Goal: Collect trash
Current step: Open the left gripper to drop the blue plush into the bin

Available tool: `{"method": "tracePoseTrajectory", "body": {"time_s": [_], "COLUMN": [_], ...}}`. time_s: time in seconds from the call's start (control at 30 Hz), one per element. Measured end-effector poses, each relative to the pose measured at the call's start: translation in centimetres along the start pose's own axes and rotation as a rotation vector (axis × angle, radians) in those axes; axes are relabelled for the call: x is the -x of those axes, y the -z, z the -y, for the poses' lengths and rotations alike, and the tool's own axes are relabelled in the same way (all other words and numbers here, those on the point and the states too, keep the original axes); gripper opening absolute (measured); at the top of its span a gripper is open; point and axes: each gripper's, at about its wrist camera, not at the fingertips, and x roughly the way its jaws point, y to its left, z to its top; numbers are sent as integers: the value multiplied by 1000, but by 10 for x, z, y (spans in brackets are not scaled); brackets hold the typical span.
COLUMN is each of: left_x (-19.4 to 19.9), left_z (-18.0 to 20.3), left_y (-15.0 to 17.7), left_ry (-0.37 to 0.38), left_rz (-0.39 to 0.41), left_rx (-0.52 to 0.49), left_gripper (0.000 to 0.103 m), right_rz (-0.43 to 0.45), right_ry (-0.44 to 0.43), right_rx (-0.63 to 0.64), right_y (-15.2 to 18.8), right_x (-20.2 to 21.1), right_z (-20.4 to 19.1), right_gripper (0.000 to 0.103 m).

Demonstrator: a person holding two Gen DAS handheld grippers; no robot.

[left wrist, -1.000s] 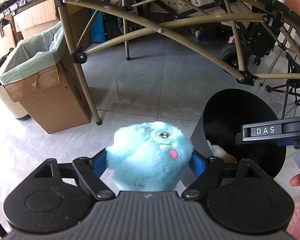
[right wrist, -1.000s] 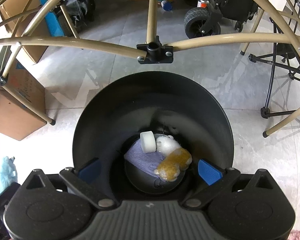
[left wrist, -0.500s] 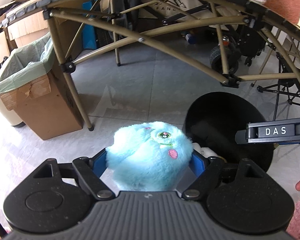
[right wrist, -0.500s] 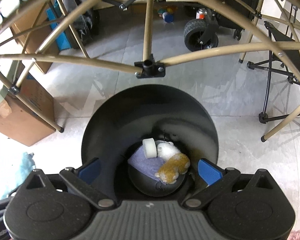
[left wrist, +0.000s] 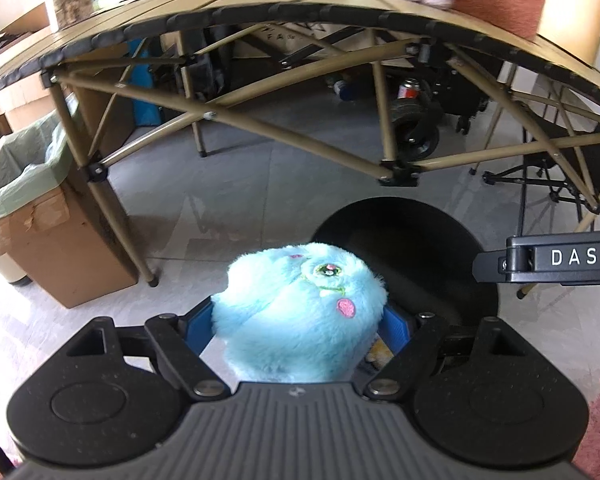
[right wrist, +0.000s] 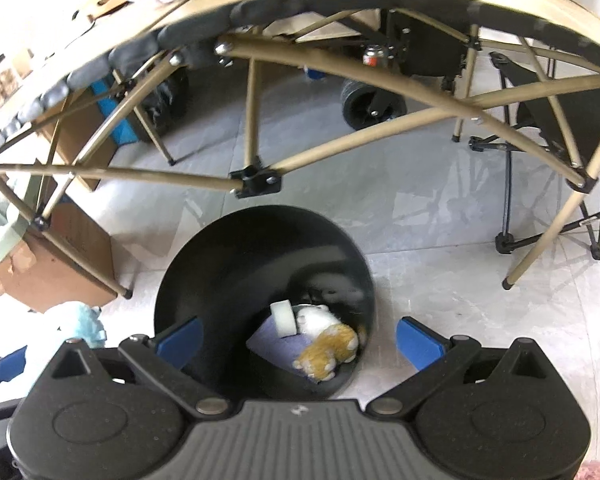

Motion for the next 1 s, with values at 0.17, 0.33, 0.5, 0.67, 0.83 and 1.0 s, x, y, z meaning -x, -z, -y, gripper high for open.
{"method": "tracePoseTrajectory", "body": {"time_s": [0.17,0.33,0.5,0.67,0.83,1.0], "left_x": [-1,-6,-12,-20,-30,-43], "left_z": [24,45,65,80,92,102], "left_y": [-2,-3,-9,-15,-21,-26], "left_ry": [16,32,46,41,48,56], "left_rz": [3,-12,-22,-37,-72,-137], "left_rx": [-39,-65,-84,-92,-89,-72], "left_gripper": [82,82,82,82,82,82], "right_rz": [24,48,61,69,74,70], "right_ry": [11,20,33,50,71,96], "right_rx": [-44,-89,-135,-187,-236,-273], "right_y": [1,3,6,9,12,16], "right_x": [9,18,23,27,28,25], "right_z": [21,45,71,99,125,141], "right_gripper": [103,103,103,103,103,103]}}
